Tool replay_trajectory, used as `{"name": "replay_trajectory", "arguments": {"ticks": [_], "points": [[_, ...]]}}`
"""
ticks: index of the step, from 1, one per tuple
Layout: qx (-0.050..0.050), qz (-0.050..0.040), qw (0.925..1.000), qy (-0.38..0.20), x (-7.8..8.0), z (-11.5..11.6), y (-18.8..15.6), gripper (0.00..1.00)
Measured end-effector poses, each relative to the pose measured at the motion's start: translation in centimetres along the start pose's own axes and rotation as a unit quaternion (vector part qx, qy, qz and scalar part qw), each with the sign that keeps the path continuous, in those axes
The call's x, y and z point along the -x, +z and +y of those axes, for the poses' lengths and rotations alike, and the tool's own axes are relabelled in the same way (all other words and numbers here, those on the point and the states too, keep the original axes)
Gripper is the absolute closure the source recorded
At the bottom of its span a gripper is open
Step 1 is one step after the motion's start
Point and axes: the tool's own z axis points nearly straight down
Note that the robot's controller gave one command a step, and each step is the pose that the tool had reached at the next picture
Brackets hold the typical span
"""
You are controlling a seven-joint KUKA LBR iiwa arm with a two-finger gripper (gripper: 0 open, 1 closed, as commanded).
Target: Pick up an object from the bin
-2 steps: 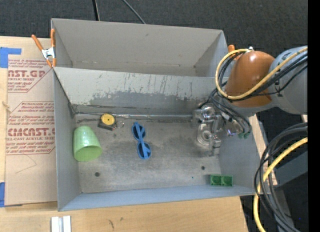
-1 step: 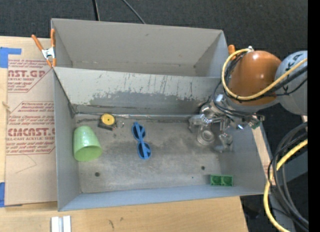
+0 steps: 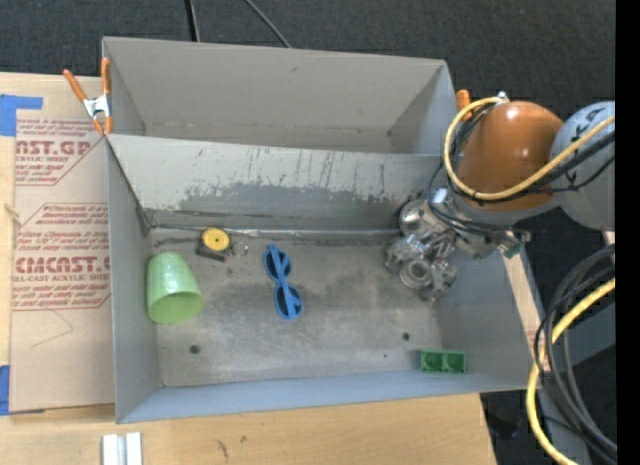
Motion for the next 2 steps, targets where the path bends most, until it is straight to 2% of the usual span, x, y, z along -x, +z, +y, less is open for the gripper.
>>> {"name": "replay_trajectory", "arguments": {"ticks": [1,2], "points": [[-0.006,-0.0001,0.9996,-0.028,0.0,1.55,-16.17,1.0],[-0.002,0.0011,0.9996,-0.028,-0.08,1.61,-15.66,0.0]]}}
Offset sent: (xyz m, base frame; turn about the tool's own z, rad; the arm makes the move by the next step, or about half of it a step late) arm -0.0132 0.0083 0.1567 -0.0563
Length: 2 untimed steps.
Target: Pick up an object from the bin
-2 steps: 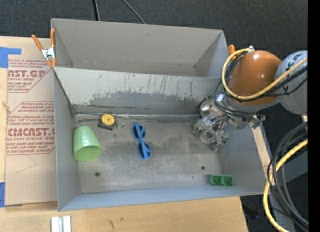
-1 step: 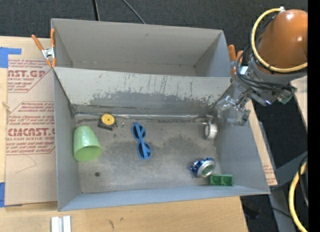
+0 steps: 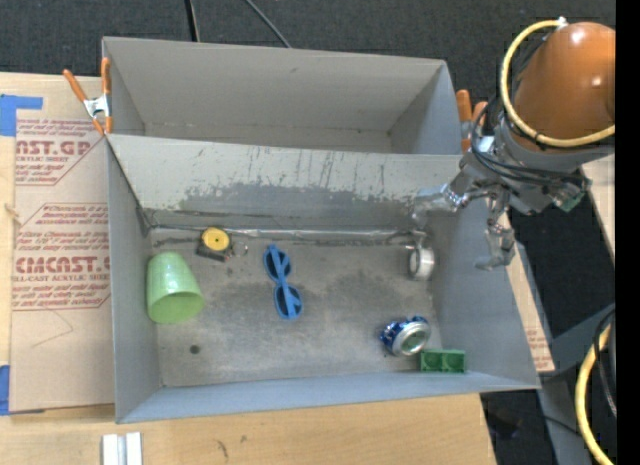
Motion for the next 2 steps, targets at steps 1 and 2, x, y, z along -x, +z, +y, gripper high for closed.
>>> {"name": "replay_trajectory", "arguments": {"ticks": [1,2], "points": [[0.004,0.0028,0.9991,0.041,-2.5,1.7,14.5,0.0],[-0.02,-0.0115,0.9986,-0.047,-3.7,7.9,14.9,0.0]]}}
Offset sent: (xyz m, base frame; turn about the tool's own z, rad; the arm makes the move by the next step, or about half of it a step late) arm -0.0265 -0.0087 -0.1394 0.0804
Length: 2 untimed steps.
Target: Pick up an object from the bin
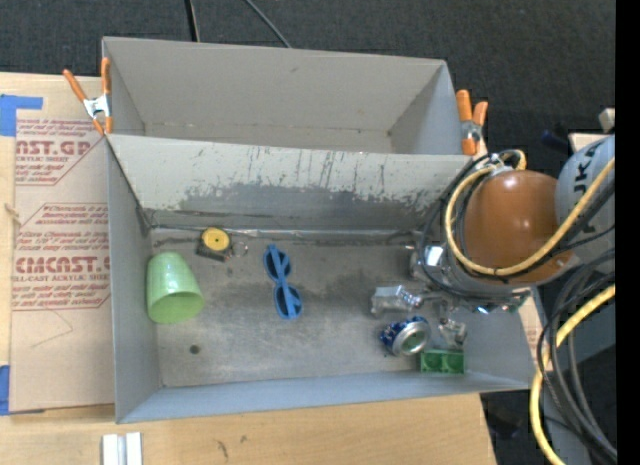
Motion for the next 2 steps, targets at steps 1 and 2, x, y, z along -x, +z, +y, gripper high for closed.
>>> {"name": "replay_trajectory", "arguments": {"ticks": [1,2], "points": [[0.009,0.003,1.0,0.003,-0.1,0.5,0.3,1.0],[0.017,0.0099,0.9998,-0.006,0.7,0.4,-13.4,1.0]]}}
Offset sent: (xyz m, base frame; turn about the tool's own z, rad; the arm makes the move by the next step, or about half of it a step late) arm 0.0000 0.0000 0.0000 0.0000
